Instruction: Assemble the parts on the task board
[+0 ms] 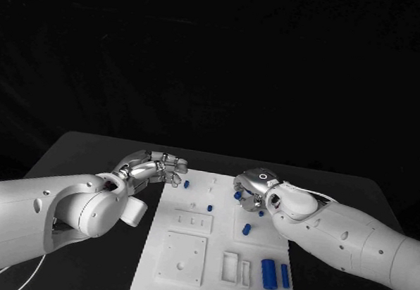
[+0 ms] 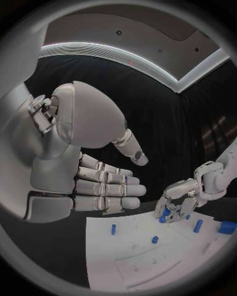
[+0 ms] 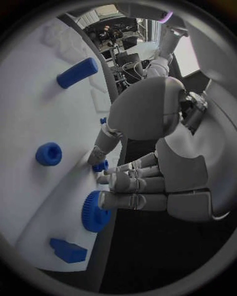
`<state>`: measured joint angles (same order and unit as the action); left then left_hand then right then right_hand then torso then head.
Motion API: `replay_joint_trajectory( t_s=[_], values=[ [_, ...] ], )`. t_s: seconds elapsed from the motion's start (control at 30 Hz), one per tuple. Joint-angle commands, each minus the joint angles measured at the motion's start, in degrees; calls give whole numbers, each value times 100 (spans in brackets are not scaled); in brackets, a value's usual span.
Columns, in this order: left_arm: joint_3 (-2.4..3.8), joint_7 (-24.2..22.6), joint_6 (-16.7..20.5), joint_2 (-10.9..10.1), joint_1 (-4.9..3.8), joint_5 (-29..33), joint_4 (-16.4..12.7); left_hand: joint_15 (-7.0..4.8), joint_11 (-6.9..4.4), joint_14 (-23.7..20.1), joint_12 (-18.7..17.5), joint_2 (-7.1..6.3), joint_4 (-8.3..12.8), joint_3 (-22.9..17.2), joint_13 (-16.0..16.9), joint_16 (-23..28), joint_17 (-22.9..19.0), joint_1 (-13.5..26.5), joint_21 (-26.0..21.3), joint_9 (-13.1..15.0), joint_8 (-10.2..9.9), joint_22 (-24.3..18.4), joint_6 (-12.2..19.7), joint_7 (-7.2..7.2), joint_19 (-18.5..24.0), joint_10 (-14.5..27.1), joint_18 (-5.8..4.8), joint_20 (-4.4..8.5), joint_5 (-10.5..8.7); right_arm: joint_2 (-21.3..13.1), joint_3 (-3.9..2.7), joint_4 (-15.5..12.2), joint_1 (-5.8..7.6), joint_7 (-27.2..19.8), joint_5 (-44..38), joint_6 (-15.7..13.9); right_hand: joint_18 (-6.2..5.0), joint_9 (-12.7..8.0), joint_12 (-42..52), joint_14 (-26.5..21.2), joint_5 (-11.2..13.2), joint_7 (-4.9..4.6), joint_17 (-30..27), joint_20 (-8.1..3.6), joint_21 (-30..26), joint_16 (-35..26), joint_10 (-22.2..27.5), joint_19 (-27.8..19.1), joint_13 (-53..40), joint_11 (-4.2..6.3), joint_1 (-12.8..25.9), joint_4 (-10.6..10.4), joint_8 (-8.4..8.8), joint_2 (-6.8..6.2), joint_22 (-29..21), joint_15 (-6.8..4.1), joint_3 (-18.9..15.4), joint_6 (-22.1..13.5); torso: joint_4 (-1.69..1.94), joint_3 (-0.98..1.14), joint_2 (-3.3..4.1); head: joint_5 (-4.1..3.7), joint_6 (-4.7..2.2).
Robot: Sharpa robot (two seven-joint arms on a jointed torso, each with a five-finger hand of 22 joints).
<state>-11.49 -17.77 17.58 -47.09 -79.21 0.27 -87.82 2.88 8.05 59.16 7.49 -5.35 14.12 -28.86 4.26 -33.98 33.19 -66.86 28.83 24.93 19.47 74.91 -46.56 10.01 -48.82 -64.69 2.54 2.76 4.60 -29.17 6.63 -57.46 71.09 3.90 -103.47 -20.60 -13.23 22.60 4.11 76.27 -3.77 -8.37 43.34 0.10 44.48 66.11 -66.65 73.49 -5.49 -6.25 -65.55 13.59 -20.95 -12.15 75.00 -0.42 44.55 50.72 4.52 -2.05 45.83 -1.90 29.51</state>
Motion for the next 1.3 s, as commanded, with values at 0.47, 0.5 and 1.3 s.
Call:
replay_joint_trajectory(
  t_s=[0.47, 0.5, 1.3],
  values=[
    [6, 14, -118, 14, -8, 25, 8, -10, -6, -22, -35, -6, 7, -21, -9, -36, 9, 87, 38, -5, -39, 129, -30, 15, 14, -46, 74, 20, -27, -3, 18, -109, -29, 3, -8, 66, -177, 133, 230, -76, 88, 84, -134, -311, 261, 103, -561, 403, -244, 208, 61, -30, -176, 65, 142, -186, 116, 426, -2, 4, 77, 3, -32],
    [6, 15, -120, 13, -8, 25, 7, -10, -6, -22, -36, -6, 8, -23, -9, -37, 9, 87, 38, -5, -39, 129, -30, 15, 14, -46, 75, 20, -26, -3, 18, -110, -29, 4, -8, 75, -177, 134, 224, -76, 85, 82, -139, -311, 275, 106, -557, 401, -251, 208, 68, -24, -172, 52, 141, -186, 110, 423, -4, 5, 84, 5, -40],
    [6, 44, -102, 15, -8, 58, 39, -10, 0, -27, -52, -27, 26, -34, -13, -43, 10, 94, 51, -8, -50, 128, -17, 22, 21, -33, 78, 21, -36, 26, 17, -180, -28, 85, 100, -1, -177, 89, 13, -87, 10, -48, -215, -314, 390, 160, -261, 349, -298, 101, 300, -112, 27, -254, 119, -83, -49, 154, -10, 8, 133, 10, -100]
  ],
)
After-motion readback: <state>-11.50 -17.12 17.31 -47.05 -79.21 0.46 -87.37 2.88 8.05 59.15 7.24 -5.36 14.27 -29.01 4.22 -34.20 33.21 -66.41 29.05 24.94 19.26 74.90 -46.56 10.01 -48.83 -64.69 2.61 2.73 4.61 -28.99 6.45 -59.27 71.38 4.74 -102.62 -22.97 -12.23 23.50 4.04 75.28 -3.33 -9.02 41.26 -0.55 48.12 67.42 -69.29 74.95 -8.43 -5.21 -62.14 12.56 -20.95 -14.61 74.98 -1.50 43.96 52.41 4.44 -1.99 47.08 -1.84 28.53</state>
